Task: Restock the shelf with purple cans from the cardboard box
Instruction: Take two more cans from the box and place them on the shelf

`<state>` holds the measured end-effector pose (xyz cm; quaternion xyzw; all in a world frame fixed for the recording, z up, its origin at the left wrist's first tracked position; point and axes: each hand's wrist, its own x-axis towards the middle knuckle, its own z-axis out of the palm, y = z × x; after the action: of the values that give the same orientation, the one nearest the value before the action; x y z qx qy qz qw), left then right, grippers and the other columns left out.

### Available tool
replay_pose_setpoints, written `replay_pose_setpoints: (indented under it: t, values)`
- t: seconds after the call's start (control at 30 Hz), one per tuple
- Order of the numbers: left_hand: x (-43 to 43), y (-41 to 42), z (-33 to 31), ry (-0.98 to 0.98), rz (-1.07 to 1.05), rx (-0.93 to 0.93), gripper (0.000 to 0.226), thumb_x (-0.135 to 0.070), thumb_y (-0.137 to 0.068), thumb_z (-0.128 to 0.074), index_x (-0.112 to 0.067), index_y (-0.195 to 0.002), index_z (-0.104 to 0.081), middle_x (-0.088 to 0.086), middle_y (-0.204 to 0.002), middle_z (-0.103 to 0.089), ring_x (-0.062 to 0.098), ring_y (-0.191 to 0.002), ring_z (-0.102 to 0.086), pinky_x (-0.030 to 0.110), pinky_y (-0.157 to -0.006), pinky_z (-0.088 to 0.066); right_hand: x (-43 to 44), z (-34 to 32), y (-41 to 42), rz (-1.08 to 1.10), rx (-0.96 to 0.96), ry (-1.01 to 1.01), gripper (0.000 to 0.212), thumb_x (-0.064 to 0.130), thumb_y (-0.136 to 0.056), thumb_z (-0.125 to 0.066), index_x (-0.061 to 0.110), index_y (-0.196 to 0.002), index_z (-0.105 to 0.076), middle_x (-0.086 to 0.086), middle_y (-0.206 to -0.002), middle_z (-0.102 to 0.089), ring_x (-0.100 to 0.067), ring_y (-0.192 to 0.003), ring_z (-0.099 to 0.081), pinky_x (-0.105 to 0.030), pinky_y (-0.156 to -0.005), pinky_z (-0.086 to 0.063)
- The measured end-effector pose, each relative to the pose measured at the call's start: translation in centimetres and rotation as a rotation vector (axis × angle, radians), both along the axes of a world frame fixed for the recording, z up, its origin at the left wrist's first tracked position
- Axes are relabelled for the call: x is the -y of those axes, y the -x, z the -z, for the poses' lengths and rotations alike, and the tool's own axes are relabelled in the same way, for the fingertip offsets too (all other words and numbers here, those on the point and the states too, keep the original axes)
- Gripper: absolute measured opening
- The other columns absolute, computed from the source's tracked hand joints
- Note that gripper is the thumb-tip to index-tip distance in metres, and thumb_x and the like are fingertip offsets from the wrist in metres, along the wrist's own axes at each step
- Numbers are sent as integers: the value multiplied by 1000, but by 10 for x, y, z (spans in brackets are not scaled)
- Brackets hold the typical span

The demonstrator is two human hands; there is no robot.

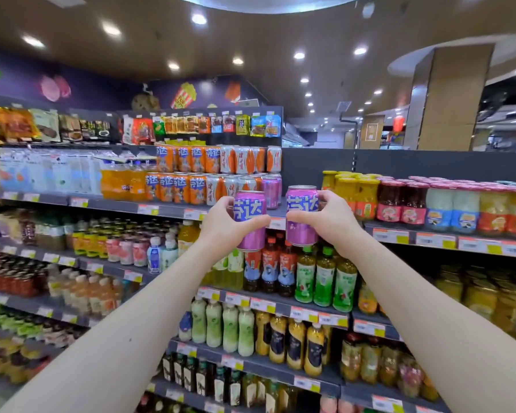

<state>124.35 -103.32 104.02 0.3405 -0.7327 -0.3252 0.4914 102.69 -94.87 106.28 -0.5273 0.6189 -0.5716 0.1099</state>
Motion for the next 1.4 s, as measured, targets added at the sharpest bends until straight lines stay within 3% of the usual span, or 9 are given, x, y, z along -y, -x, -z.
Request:
replay_pose_setpoints:
  t: [0.2, 0.37, 0.43, 0.53, 0.67, 0.9, 1.03, 1.17, 1.4]
  values:
    - [61, -9, 11, 8, 27, -3, 65, -72, -56, -88, -42, -105, -57, -15, -102, -72, -1, -86, -71, 26, -73, -59, 66, 1, 3, 25, 7, -1, 60, 42, -59, -96, 37, -105, -58, 16, -97, -69, 8, -72, -68, -13, -51, -52]
    - [115, 0, 10, 23, 32, 5, 58, -72, -59, -87, -46, -97, -53, -21, -98, -67, -21, -79, -61, 9, -57, -49, 124, -2, 19, 57, 5, 25, 55, 41, -60, -97, 41, -96, -55, 14, -95, -69, 9, -72, -68, -13, -50, -52]
    - [137, 10, 5, 4, 57, -27, 55, -68, -61, -89, -47, -95, -51, -22, -100, -66, -18, -81, -63, 10, -59, -49, 147, -5, 29, 60, 5, 31, 56, 40, -61, -96, 40, -99, -55, 13, -96, -69, 12, -72, -67, -12, -48, -51]
    - [167, 25, -5, 3, 113, -32, 58, -62, -64, -91, -41, -108, -59, -16, -104, -71, -8, -84, -69, 14, -63, -54, 180, -8, 45, 83, -22, 33, 62, 40, -59, -96, 32, -109, -60, 12, -97, -70, -1, -78, -71, -17, -54, -55]
    - [202, 46, -15, 31, 186, -15, 67, -57, -63, -93, -33, -119, -63, -14, -103, -75, -3, -87, -71, 21, -74, -58, 220, -2, 70, 120, -1, 28, 69, 40, -59, -96, 29, -114, -57, 8, -103, -70, -9, -91, -71, -34, -72, -62]
    - [245, 77, -12, 26, 256, -11, 70, -58, -62, -94, -35, -120, -63, -14, -105, -75, -1, -92, -72, 26, -78, -62, 267, 15, 102, 189, 74, 8, 64, 29, -63, -96, 23, -112, -54, 3, -107, -68, -13, -95, -69, -38, -82, -60]
    - [264, 85, -7, 28, 280, 12, 67, -61, -60, -93, -37, -116, -64, -18, -101, -76, -6, -89, -71, 18, -69, -58, 284, 20, 119, 211, 24, -31, 66, 30, -62, -96, 23, -113, -55, 6, -106, -66, -13, -99, -67, -37, -85, -58]
    - [277, 91, -4, 31, 294, -10, 63, -60, -61, -93, -37, -113, -67, -19, -99, -77, -3, -89, -72, 18, -68, -58, 300, 27, 132, 212, 61, -43, 70, 28, -63, -96, 20, -119, -54, -1, -115, -67, -17, -102, -67, -44, -90, -58]
    - [288, 94, 1, 71, 327, 26, 61, -61, -63, -91, -37, -114, -68, -23, -101, -76, -4, -91, -72, 13, -67, -56, 326, 22, 144, 220, 14, -99, 78, 34, -65, -95, 19, -128, -53, -1, -114, -68, -18, -102, -67, -43, -90, -59]
